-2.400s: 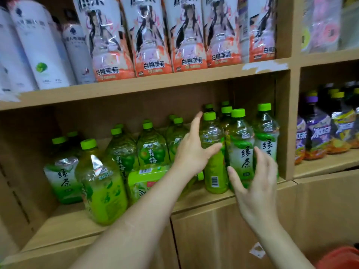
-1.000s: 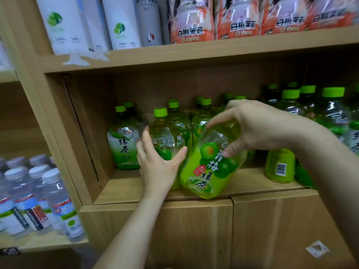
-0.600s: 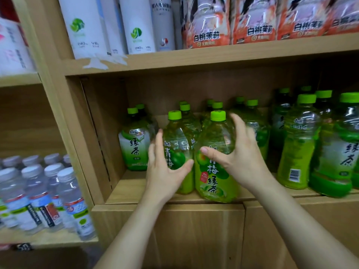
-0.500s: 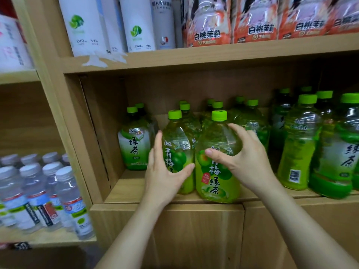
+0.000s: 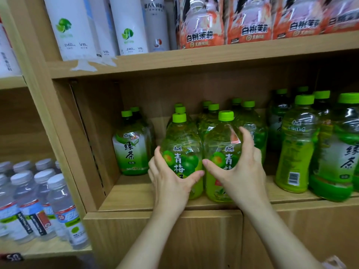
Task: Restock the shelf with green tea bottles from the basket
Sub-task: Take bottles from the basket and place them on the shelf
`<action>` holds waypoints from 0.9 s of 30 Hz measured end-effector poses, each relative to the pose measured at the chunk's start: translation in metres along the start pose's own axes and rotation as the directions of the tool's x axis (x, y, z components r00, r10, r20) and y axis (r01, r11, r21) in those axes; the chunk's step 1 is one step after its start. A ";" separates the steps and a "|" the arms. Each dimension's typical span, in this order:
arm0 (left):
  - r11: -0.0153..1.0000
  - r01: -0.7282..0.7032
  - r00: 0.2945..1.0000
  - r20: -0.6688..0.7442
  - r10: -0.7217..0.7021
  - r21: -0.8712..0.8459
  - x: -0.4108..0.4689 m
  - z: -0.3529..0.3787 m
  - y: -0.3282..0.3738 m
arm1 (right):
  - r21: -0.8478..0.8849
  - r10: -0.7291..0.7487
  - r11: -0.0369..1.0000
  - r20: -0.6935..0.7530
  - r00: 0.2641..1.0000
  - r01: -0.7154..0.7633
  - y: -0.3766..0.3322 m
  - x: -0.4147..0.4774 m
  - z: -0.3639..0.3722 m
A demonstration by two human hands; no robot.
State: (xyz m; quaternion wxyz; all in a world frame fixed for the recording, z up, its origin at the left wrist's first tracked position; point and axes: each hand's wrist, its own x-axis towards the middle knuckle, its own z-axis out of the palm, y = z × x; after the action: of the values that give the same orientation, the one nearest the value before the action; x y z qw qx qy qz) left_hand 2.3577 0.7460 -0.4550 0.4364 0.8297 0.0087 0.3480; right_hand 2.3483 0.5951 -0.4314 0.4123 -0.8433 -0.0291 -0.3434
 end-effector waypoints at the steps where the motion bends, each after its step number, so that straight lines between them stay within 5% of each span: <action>1: 1.000 0.001 1.000 0.017 0.000 -0.016 0.002 0.001 -0.001 | -0.020 0.000 1.000 -0.013 1.000 0.000 0.002 0.002 0.003; 4: 0.999 0.013 0.999 0.054 -0.010 -0.052 0.004 0.003 -0.002 | -0.068 0.008 0.998 -0.019 1.000 -0.009 0.007 0.009 0.008; 11: 0.993 -0.113 0.986 -0.124 0.114 0.016 -0.007 0.013 0.005 | -0.028 0.034 0.999 0.115 0.993 -0.031 0.015 0.013 -0.002; 18: 0.970 -0.200 0.980 0.017 0.199 0.139 -0.005 0.004 -0.006 | -0.076 -0.005 0.997 0.119 0.993 0.014 0.025 0.013 -0.008; 27: 0.924 -0.173 0.982 -0.014 0.189 0.340 -0.001 0.011 -0.001 | -0.151 -0.003 0.988 0.082 0.997 0.015 0.028 0.017 0.000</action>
State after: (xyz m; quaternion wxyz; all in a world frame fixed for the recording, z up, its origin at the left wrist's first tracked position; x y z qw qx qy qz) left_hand 2.3641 0.7384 -0.4603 0.2537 0.8809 0.0017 0.3996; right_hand 2.3704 0.5732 -0.4400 0.3438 -0.8855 -0.0236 -0.3117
